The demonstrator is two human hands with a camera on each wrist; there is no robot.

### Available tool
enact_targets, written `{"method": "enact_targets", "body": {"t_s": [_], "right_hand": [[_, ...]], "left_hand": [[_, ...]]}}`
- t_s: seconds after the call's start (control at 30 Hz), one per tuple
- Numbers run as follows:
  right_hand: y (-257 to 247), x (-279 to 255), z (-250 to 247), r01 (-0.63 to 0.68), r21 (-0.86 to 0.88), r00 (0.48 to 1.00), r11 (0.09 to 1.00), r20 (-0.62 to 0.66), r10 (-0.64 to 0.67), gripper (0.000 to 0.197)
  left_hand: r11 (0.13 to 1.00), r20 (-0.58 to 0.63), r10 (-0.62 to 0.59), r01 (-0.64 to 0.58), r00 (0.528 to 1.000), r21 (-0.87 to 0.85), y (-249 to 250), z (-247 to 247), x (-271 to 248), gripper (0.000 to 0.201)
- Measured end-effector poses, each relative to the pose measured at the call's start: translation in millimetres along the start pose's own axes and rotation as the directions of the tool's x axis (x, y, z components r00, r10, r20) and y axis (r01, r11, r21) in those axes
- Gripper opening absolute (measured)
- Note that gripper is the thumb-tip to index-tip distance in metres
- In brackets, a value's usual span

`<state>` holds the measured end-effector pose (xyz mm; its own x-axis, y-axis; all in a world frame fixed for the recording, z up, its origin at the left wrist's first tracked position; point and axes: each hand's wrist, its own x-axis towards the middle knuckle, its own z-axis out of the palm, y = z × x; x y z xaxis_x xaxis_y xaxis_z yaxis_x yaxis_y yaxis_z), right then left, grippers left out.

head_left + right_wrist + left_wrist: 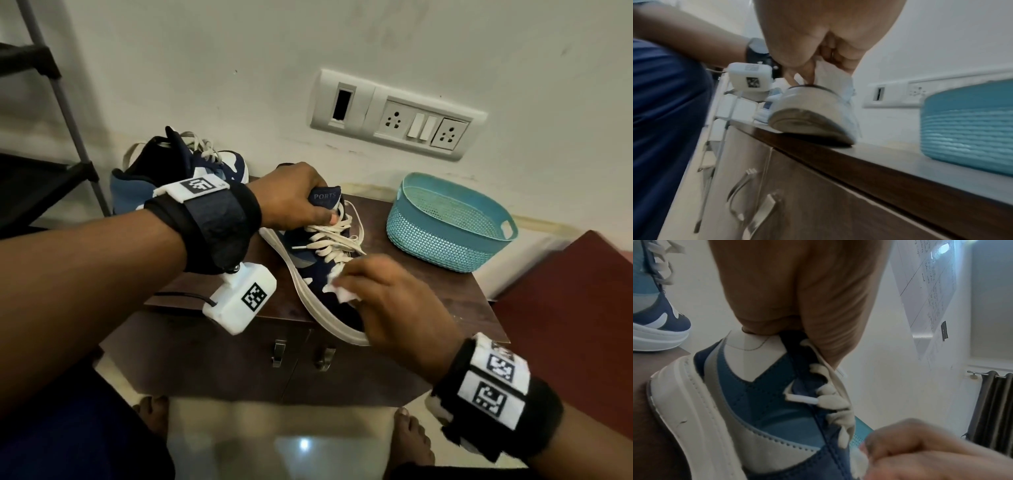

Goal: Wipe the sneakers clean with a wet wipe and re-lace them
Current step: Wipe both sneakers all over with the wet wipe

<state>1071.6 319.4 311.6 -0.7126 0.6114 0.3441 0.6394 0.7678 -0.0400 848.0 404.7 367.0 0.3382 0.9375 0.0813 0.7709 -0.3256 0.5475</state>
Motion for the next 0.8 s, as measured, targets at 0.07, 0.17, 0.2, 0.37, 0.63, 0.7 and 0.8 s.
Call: {"method": "enact_targets", "body": {"t_s": [0.07, 0.17, 0.2, 0.37, 0.63, 0.7, 0.8], "right_hand": [[26, -6, -11, -0.208, 0.071, 0.977, 0.976, -0.041, 0.211, 0.022], [58, -15, -26, -0.528, 0.442, 0.767, 0.725, -0.118, 0.63, 0.021], [64, -17, -29, -0.552, 0.555, 0.666, 0.622, -0.156, 0.73, 0.02], [33, -10, -7, -0.558, 0.557, 0.703, 0.615, -0.076, 0.707, 0.016], [32, -13, 6, -0.215, 0.358, 0.95, 0.909, -0.139, 0.28, 0.028], [40, -13, 7, -0.281, 0.384, 0.92, 0.88, -0.152, 0.36, 0.022], [17, -12, 8, -0.171, 0.383, 0.954, 0.908, -0.167, 0.25, 0.026]], "left_hand": [[1.0, 0.0, 0.003, -0.003, 1.0, -0.011, 0, 0, -1, 0.038], [1.0, -0.004, -0.004, 0.004, 1.0, -0.001, 1, 1, -1, 0.041], [1.0, -0.005, -0.004, 0.004, 1.0, 0.004, 1, 1, 0, 0.041], [1.0, -0.023, -0.007, 0.008, 1.0, 0.023, 5, 1, -1, 0.038], [1.0, -0.038, -0.001, 0.002, 0.999, 0.027, 4, 1, -4, 0.043], [1.0, -0.041, -0.009, 0.01, 0.999, 0.029, 3, 1, -4, 0.042], [0.999, -0.031, -0.016, 0.017, 0.999, 0.035, 3, 2, -3, 0.042]]}}
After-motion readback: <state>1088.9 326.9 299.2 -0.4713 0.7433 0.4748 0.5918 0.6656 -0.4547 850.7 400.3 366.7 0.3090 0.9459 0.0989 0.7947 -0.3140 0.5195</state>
